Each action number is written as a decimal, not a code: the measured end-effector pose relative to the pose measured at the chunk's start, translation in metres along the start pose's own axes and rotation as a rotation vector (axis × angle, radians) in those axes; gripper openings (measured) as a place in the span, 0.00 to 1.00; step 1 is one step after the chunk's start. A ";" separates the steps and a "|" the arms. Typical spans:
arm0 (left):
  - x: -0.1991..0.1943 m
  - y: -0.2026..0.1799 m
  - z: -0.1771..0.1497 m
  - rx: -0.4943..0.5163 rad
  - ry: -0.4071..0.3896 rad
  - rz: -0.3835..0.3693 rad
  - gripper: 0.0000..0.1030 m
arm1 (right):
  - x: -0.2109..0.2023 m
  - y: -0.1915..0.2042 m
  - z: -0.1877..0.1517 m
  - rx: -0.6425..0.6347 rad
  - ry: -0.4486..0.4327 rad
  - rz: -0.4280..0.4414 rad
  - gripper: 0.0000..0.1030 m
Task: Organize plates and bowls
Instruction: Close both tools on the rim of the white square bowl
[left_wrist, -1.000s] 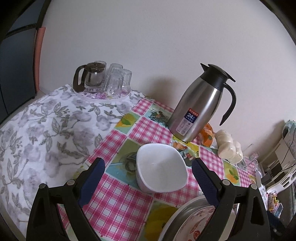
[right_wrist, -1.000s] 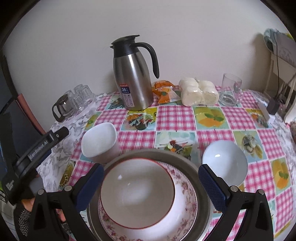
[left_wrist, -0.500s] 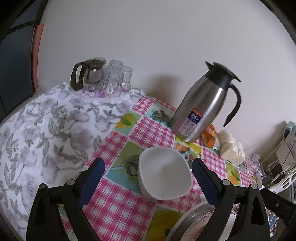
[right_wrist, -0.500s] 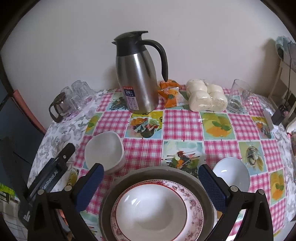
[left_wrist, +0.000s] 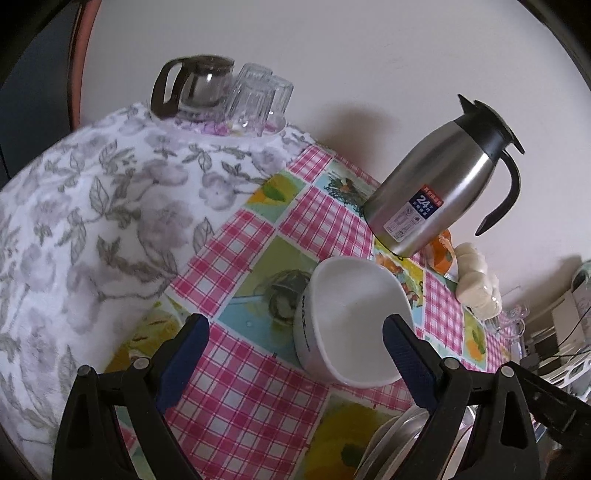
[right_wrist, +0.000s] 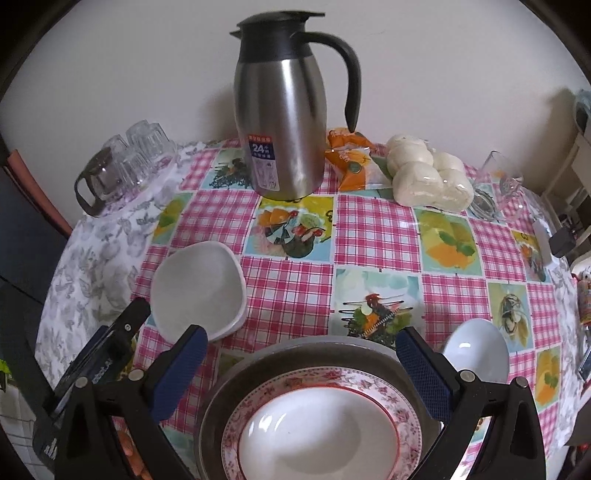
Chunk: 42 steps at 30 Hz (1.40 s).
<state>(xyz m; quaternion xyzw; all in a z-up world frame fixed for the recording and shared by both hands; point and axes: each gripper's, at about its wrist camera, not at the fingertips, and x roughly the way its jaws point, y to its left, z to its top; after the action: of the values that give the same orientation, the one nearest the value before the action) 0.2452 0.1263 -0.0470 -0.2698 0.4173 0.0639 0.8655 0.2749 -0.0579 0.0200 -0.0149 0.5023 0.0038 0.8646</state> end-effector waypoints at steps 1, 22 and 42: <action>0.002 0.001 0.000 -0.007 0.007 -0.004 0.92 | 0.004 0.002 0.002 -0.002 0.005 -0.003 1.00; 0.039 0.018 0.000 -0.113 0.103 -0.096 0.62 | 0.073 0.045 0.015 -0.061 0.138 0.012 0.44; 0.063 0.015 -0.010 -0.138 0.171 -0.161 0.29 | 0.113 0.059 0.014 -0.046 0.225 0.027 0.15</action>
<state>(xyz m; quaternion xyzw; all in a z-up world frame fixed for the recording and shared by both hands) 0.2738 0.1262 -0.1058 -0.3658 0.4611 -0.0001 0.8084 0.3417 0.0010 -0.0730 -0.0284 0.5962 0.0254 0.8019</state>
